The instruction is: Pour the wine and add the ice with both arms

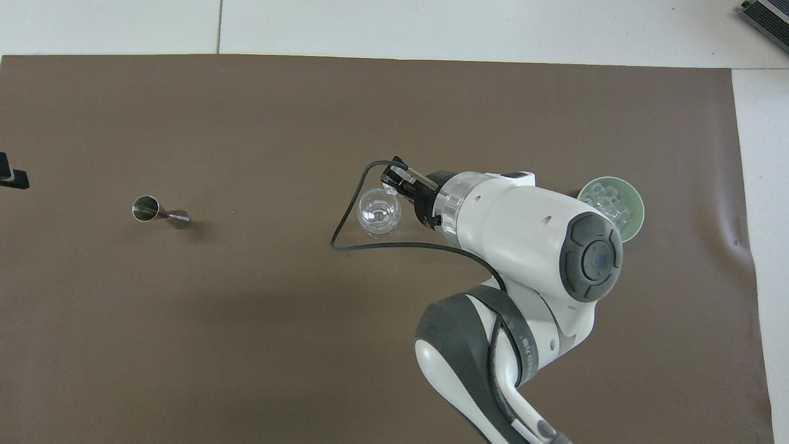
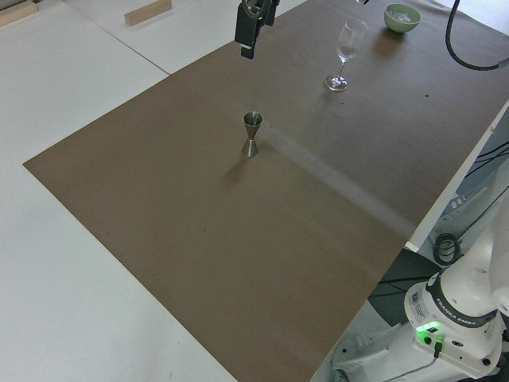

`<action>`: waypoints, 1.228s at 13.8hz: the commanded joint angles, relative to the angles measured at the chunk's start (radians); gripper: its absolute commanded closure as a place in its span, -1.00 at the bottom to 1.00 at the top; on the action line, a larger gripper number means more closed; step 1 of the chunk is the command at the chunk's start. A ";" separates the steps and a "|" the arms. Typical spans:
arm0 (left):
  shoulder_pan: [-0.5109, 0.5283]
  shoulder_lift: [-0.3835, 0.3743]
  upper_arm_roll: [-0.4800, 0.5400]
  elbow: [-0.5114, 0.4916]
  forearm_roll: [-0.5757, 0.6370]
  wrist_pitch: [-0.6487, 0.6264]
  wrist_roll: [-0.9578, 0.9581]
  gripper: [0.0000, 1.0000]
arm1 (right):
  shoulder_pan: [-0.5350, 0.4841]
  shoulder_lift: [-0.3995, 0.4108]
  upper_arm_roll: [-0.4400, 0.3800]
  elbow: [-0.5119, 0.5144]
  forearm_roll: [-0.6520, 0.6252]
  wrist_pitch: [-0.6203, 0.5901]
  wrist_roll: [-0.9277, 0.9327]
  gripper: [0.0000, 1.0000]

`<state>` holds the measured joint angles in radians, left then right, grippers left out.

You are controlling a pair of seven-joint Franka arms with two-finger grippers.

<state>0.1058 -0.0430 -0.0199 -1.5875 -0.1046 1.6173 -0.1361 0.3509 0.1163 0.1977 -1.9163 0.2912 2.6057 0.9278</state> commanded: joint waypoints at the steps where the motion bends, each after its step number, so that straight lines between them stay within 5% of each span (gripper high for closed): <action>1: -0.095 -0.003 0.064 0.015 0.022 -0.037 0.065 -1.00 | 0.017 0.011 -0.001 0.000 0.020 0.025 0.009 1.00; 7: -0.048 -0.052 -0.020 -0.032 0.023 -0.050 0.127 -1.00 | 0.028 0.014 -0.001 -0.009 0.020 0.025 0.008 1.00; 10: -0.020 -0.090 -0.099 -0.101 0.155 -0.051 0.136 -1.00 | 0.028 0.017 -0.001 -0.015 0.020 0.025 -0.003 0.94; 17: -0.011 -0.092 -0.092 -0.092 0.072 -0.077 0.128 -1.00 | 0.028 0.017 -0.001 -0.033 0.019 0.027 -0.007 0.77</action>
<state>0.1007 -0.1086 -0.1103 -1.6545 -0.0156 1.5510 -0.0163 0.3742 0.1337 0.1977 -1.9368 0.2913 2.6107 0.9279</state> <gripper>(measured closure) 0.000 0.700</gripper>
